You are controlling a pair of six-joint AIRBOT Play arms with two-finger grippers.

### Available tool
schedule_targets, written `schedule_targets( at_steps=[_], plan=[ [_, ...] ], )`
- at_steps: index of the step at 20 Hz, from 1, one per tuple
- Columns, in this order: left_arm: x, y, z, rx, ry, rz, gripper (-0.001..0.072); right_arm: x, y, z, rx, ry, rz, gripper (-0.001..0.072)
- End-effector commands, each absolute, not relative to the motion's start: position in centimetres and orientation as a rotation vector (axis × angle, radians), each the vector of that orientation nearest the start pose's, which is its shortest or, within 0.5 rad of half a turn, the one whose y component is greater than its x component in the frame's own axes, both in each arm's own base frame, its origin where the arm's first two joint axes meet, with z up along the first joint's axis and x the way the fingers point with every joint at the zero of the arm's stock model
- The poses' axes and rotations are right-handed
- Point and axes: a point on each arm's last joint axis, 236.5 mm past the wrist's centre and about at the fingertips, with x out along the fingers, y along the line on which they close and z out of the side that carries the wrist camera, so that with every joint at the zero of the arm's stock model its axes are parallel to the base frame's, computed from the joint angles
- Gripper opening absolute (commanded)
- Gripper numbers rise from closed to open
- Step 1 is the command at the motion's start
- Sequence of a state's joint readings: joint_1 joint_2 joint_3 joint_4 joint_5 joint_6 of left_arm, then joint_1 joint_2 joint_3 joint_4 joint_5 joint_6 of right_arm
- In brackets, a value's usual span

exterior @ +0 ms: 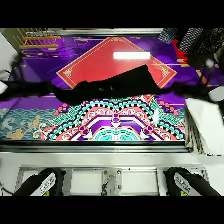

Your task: Fold the clothes and pants, and hang the long-sleeved shirts on hangers.

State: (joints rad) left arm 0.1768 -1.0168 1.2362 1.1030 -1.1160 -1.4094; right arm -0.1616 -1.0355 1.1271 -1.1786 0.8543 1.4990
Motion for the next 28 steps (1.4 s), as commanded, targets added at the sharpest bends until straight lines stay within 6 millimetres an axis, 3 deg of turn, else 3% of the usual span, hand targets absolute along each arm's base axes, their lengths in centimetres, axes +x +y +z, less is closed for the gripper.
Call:
schedule_targets(
  at_steps=[1,3,4,7,9,11,13,15,18,20,22,24,26,28],
  plan=[
    [34.1,-3.7,34.2,-0.201,0.413,-0.224,0.0008,39.9,-2.1,32.0,0.141,0.4,0.018,0.0008],
    [29.3,-4.8,41.5,-0.149,0.199,-0.241,0.0008,36.6,-1.5,39.5,0.109,0.226,0.023,0.0008],
    [26.5,-5.4,44.7,-0.132,0.099,-0.25,0.0008,34.7,-1.2,42.0,0.097,0.163,0.025,0.0007],
    [19.1,-6.5,50.5,-0.135,-0.11,-0.267,0.0008,29.5,-0.3,46.4,0.073,0.03,0.028,0.0008],
    [15.7,-6.9,52.5,-0.133,-0.204,-0.269,0.0008,26.6,0.1,48.1,0.06,-0.03,0.029,0.0008],
    [13.5,-7.1,53.8,-0.125,-0.266,-0.27,0.0008,24.7,0.4,49.1,0.052,-0.069,0.029,0.0008],
    [13.0,-7.2,54.3,-0.141,-0.278,-0.275,0.0008,23.9,0.6,49.5,0.049,-0.084,0.03,0.0008],
    [14.3,-7.1,53.7,-0.164,-0.234,-0.278,0.0008,24.2,0.6,48.6,0.05,-0.05,0.032,0.0008],
    [20.2,-6.9,48.9,-0.199,0.004,-0.281,0.0008,27.4,0.4,44.5,0.062,0.121,0.043,0.0007],
    [25.9,-6.4,43.1,-0.237,0.229,-0.275,0.0008,31.2,-0.1,39.5,0.08,0.308,0.05,0.0007],
    [31.4,-5.6,36.1,-0.294,0.435,-0.256,0.0008,35.4,-0.5,33.6,0.106,0.511,0.061,0.0007],
    [37.0,-4.7,27.0,-0.369,0.652,-0.22,0.0008,39.9,-0.8,26.1,0.132,0.731,0.078,0.0007],
    [41.4,-3.7,18.5,-0.432,0.81,-0.175,0.0008,44.1,-0.5,18.6,0.141,0.904,0.102,0.0007],
    [45.0,-2.8,11.9,-0.459,0.908,-0.14,0.0008,47.1,0.0,11.4,0.133,1.04,0.131,0.0008]
  ],
)
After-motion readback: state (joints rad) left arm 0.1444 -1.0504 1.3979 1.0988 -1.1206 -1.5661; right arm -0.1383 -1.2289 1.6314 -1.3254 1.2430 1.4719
